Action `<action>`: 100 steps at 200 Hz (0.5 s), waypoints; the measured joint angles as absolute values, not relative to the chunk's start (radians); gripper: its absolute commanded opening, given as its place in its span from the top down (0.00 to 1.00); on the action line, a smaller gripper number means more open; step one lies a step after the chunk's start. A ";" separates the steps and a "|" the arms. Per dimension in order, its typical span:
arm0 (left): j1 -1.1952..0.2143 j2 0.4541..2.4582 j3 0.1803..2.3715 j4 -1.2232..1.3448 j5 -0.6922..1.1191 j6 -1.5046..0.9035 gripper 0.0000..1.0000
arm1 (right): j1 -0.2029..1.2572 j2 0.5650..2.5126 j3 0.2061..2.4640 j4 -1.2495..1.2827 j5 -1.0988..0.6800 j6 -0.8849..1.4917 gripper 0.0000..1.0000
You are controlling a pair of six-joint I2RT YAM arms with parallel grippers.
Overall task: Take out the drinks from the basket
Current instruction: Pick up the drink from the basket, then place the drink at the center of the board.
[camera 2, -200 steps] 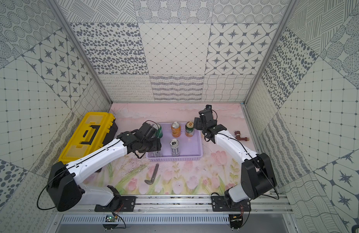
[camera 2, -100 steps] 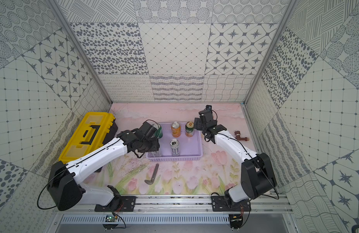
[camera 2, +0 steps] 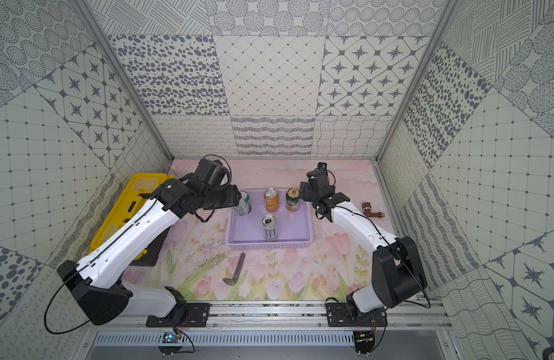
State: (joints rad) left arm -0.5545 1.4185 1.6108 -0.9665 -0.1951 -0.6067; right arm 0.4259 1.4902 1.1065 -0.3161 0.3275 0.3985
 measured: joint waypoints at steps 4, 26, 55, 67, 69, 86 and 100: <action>-0.548 1.423 1.625 -0.969 -0.196 -0.606 0.53 | 0.426 1.490 1.106 -0.316 0.327 0.399 0.08; -0.508 1.465 1.710 -0.968 -0.213 -0.595 0.52 | 0.426 1.490 1.106 -0.316 0.327 0.399 0.07; -0.440 1.556 1.791 -0.952 -0.236 -0.587 0.52 | 0.425 1.490 1.106 -0.316 0.327 0.399 0.07; -0.401 1.604 1.813 -0.940 -0.238 -0.588 0.52 | 0.425 1.490 1.106 -0.316 0.327 0.399 0.08; -0.397 1.608 1.814 -0.939 -0.238 -0.588 0.52 | 0.425 1.490 1.106 -0.316 0.327 0.399 0.07; -0.341 1.675 1.835 -0.925 -0.237 -0.596 0.53 | 0.424 1.490 1.106 -0.316 0.327 0.399 0.08; -0.302 1.731 1.849 -0.910 -0.237 -0.603 0.53 | 0.423 1.490 1.106 -0.316 0.327 0.399 0.08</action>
